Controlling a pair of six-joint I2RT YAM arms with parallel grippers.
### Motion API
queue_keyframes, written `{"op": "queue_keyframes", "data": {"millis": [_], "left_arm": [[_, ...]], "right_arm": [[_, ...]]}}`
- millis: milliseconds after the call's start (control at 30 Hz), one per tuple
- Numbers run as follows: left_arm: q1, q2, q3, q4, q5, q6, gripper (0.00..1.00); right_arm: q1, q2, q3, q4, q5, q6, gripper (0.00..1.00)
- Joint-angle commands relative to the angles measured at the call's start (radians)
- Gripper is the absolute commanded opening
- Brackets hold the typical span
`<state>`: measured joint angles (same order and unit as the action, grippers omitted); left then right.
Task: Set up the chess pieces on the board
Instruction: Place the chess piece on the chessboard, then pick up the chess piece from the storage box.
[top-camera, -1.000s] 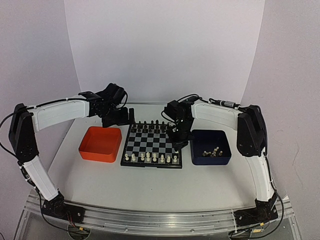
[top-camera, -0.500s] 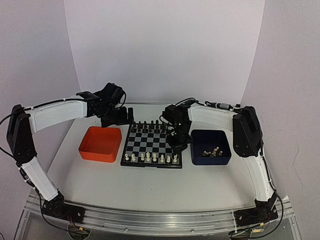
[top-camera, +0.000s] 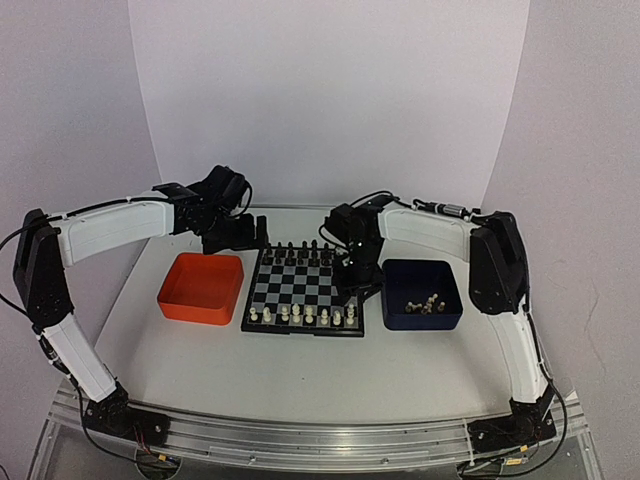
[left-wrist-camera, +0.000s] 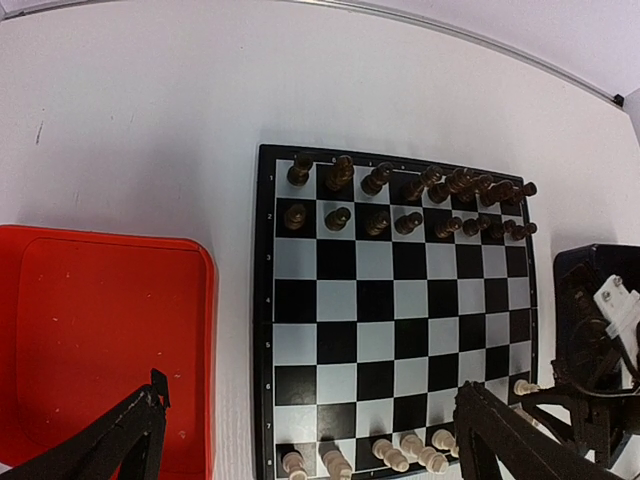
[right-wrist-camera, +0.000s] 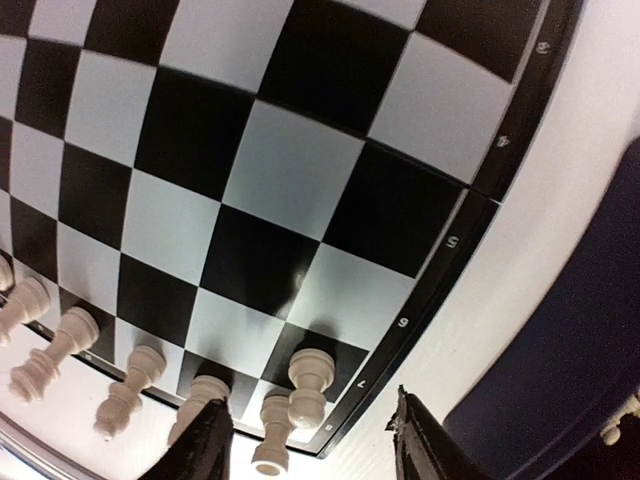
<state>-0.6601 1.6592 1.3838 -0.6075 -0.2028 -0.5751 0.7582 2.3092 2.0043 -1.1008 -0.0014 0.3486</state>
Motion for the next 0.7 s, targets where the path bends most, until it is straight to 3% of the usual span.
{"op": "queue_keyframes", "data": {"millis": [0,100,200,433,667], "left_arm": [[0.005,-0.008,0.026,0.038,0.006,0.014,1.00],[0.005,-0.006,0.033,0.039,0.004,0.012,1.00],[0.005,-0.009,0.036,0.041,0.000,0.009,1.00],[0.007,-0.006,0.048,0.044,-0.010,0.007,1.00],[0.008,0.039,0.100,0.031,-0.002,0.018,1.00]], "right_arm": [[0.005,-0.161,0.046,-0.007,0.132,-0.018,0.61],[-0.003,-0.236,0.007,0.000,0.245,-0.035,0.76],[-0.033,-0.315,-0.074,0.009,0.292,-0.037,0.81],[-0.223,-0.454,-0.356,0.018,0.266,0.021,0.79],[-0.259,-0.413,-0.446,0.051,0.239,-0.043,0.72]]}}
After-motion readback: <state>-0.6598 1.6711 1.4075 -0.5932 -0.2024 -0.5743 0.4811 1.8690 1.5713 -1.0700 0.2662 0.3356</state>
